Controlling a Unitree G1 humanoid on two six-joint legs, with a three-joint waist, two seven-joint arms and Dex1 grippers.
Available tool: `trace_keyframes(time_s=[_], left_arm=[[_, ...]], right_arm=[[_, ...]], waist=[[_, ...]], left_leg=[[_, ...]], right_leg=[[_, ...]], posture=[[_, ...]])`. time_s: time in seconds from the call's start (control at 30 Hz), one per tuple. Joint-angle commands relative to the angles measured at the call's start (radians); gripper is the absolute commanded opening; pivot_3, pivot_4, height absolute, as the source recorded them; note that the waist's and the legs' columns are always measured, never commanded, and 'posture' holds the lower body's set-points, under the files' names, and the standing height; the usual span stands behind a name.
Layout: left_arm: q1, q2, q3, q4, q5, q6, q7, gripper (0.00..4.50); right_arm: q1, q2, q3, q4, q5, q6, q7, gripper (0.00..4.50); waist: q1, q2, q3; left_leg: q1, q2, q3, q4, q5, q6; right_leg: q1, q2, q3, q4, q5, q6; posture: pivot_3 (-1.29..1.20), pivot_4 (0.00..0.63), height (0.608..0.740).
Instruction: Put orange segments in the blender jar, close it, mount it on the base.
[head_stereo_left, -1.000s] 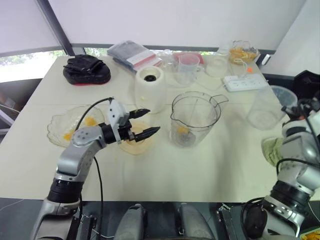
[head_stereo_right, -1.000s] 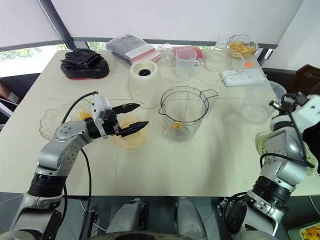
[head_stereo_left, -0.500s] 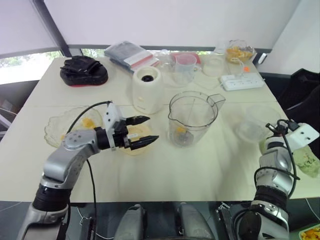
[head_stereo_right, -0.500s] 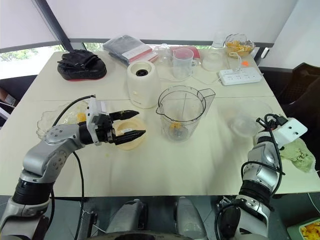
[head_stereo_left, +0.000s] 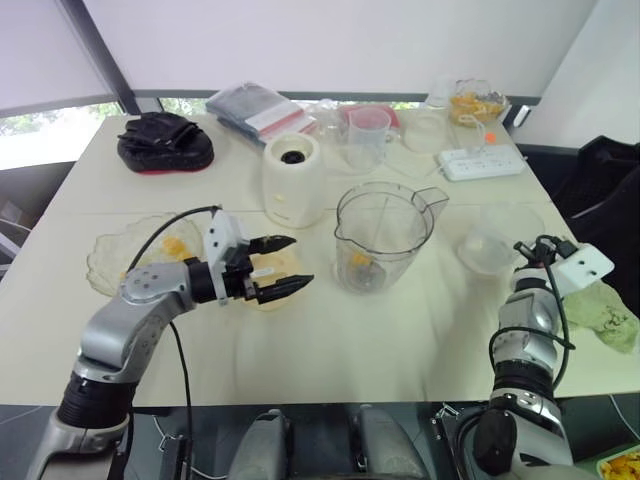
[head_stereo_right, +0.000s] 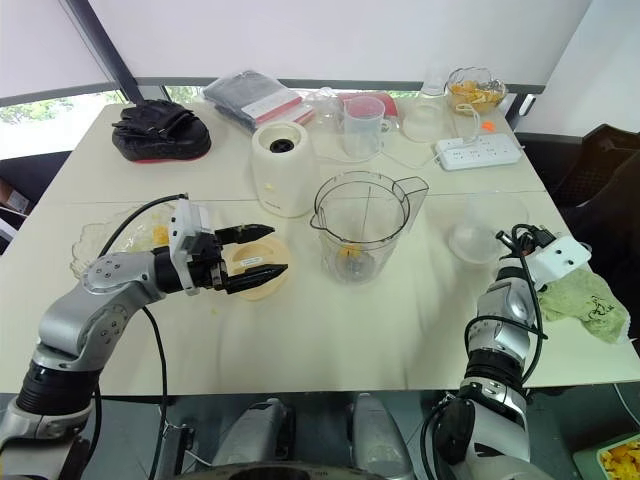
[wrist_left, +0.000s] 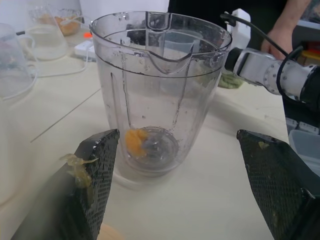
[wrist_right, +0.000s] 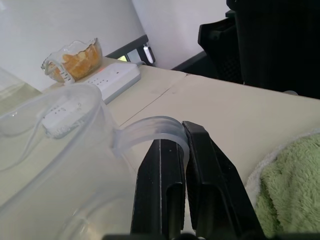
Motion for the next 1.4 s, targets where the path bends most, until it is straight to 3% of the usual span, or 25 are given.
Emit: trace_keyframes(time_s=[0.03,0.13,0.53,0.93,1.13,1.4], left_arm=[[0.006,0.007,0.015,-0.038,0.006,-0.021,0.004,3.93],[0.002,-0.005,0.007,-0.031,0.012,-0.029,0.011,3.93],[0.014,-0.032,-0.004,-0.028,0.033,-0.045,0.027,3.93],[0.019,-0.047,-0.013,-0.011,0.047,-0.063,0.029,3.93],[0.015,-0.04,-0.016,0.023,0.059,-0.069,0.005,3.93],[-0.043,-0.012,-0.018,0.1,0.088,-0.072,-0.049,3.93]], right_arm=[[0.025,-0.004,0.028,-0.002,-0.011,-0.002,0.015,0.31],[0.035,-0.011,0.041,-0.009,-0.011,0.006,0.016,1.47],[0.104,-0.014,0.071,-0.067,-0.021,0.024,0.002,1.47],[0.35,0.027,0.117,-0.472,0.016,0.186,0.001,1.47],[0.608,-0.094,0.2,-0.902,0.105,0.378,0.198,1.47],[0.821,-0.376,0.208,-1.205,0.35,0.601,0.546,1.47]], waist=[[0.001,0.0,0.0],[0.002,0.0,0.0],[0.003,0.0,0.0],[0.006,0.0,0.0],[0.011,0.001,0.0],[0.012,0.0,0.0]], left_leg=[[0.0,0.0,0.0,0.0,0.0,0.0],[0.0,0.0,0.0,0.0,0.0,0.0],[0.0,0.0,0.0,0.0,0.0,0.0],[0.0,0.0,0.0,0.0,0.0,0.0],[0.0,0.0,-0.001,-0.001,0.0,0.0],[0.001,0.0,-0.002,-0.001,0.0,0.0]], right_leg=[[0.0,0.0,0.0,0.0,0.0,0.0],[0.0,0.0,0.0,0.0,0.0,0.0],[0.0,0.0,0.0,0.0,0.0,0.0],[0.0,-0.001,0.0,0.0,0.0,0.0],[0.0,-0.001,0.0,-0.001,0.0,0.0],[0.003,0.0,-0.001,-0.002,0.0,0.0]], posture=[[0.0,0.15,0.74],[0.0,0.15,0.74],[0.0,0.15,0.74],[0.0,0.15,0.74],[0.0,0.15,0.74],[0.0,0.15,0.74]])
